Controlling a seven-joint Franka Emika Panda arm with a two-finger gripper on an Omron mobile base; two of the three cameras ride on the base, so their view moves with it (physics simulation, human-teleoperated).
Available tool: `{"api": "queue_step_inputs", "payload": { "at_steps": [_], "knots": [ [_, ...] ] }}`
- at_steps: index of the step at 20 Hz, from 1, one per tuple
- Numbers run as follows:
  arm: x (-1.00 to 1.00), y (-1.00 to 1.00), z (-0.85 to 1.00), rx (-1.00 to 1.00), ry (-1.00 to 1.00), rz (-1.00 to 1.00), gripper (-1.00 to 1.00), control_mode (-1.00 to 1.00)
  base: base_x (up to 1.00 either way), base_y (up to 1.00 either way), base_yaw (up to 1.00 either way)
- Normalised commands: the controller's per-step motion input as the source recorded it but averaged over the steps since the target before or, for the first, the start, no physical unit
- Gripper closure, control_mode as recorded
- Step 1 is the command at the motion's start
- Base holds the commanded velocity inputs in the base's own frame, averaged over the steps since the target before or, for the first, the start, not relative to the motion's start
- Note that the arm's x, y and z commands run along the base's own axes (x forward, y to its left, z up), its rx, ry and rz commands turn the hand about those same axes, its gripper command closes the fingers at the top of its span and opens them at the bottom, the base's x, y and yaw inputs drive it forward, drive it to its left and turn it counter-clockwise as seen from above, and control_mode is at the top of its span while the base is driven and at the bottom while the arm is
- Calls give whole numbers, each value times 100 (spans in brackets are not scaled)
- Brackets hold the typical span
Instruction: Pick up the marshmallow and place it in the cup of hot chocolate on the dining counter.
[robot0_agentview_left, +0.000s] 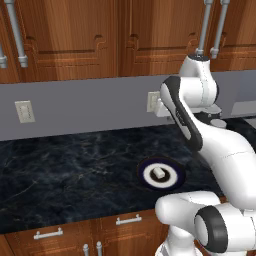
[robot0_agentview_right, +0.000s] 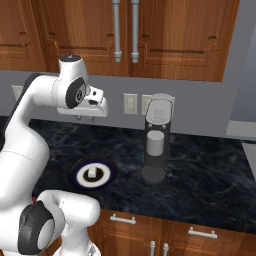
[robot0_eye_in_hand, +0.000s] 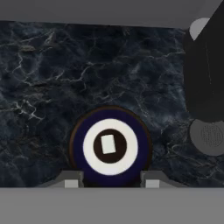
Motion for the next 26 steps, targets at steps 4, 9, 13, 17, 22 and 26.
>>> {"api": "queue_step_inputs", "payload": {
  "at_steps": [4,9,13,17,22,26],
  "knots": [
    [-31,6,-1,-1,-2,2,-100,-100,0,0,0],
    [-89,13,-18,-1,0,8,-100,-100,0,0,0],
    [-64,0,-52,-1,-2,4,-100,-100,0,0,0],
    [-30,9,-65,-9,-1,4,-100,-100,0,0,0],
    [-3,7,-63,-14,-6,4,-100,-100,0,0,0],
    [1,0,-47,-1,-2,5,-100,-100,0,0,0]
  ]
}}
